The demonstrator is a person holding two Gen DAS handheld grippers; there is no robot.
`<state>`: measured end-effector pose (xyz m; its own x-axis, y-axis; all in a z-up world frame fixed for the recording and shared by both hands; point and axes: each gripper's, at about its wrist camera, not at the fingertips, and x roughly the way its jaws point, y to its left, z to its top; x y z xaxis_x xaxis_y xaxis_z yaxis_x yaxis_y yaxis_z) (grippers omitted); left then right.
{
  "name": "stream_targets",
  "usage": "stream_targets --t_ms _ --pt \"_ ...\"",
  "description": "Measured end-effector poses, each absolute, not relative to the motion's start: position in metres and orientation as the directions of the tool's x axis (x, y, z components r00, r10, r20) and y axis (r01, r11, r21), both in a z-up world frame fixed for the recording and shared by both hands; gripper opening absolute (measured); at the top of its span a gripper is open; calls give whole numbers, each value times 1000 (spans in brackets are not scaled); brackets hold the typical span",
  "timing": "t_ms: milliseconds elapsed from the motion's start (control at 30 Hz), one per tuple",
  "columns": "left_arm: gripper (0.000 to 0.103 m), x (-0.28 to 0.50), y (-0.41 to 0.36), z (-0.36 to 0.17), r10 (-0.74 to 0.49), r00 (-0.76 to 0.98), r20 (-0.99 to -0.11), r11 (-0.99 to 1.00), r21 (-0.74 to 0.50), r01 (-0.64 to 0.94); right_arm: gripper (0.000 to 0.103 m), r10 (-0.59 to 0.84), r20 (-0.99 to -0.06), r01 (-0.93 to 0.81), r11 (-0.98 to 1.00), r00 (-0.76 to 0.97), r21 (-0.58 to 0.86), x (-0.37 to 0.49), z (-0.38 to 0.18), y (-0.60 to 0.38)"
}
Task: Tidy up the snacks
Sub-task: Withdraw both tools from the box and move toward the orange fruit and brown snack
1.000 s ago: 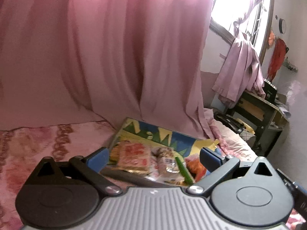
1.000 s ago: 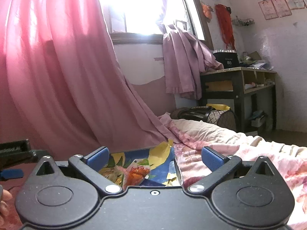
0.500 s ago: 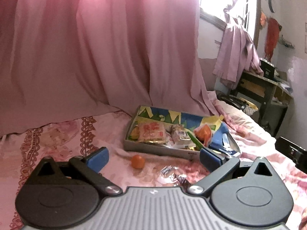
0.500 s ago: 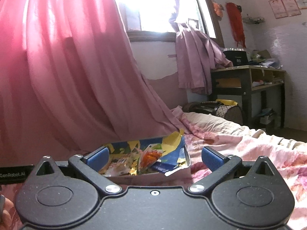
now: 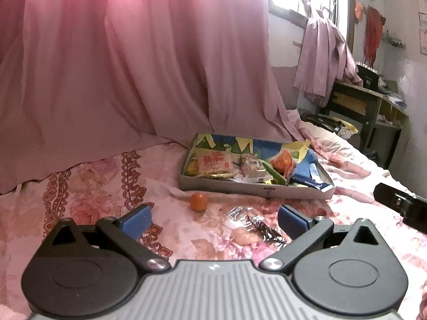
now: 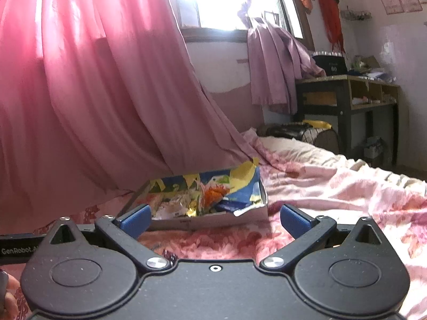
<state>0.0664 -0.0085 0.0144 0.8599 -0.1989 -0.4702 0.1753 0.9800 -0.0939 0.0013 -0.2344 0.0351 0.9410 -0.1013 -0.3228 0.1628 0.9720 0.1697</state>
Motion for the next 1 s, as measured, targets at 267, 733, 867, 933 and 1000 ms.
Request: stream_targets --t_ms 267,733,867,933,1000 --pt "103 74 -7 3 -137 823 -551 991 -71 117 102 -91 -451 174 974 888 146 12 17 -227" --pt "103 88 -3 -11 -78 763 -641 997 -57 55 102 -88 -579 179 979 810 102 28 -8 -220" --pt "103 93 1 -16 -54 731 -681 998 -62 16 102 -88 -616 186 978 782 96 32 -15 -220" --pt "103 97 3 -19 -46 708 -705 998 -68 -3 102 -89 -634 191 977 768 94 34 -18 -221" --pt "103 99 4 -23 -42 687 -726 997 -74 -17 102 -88 -648 196 976 756 96 36 -21 -221"
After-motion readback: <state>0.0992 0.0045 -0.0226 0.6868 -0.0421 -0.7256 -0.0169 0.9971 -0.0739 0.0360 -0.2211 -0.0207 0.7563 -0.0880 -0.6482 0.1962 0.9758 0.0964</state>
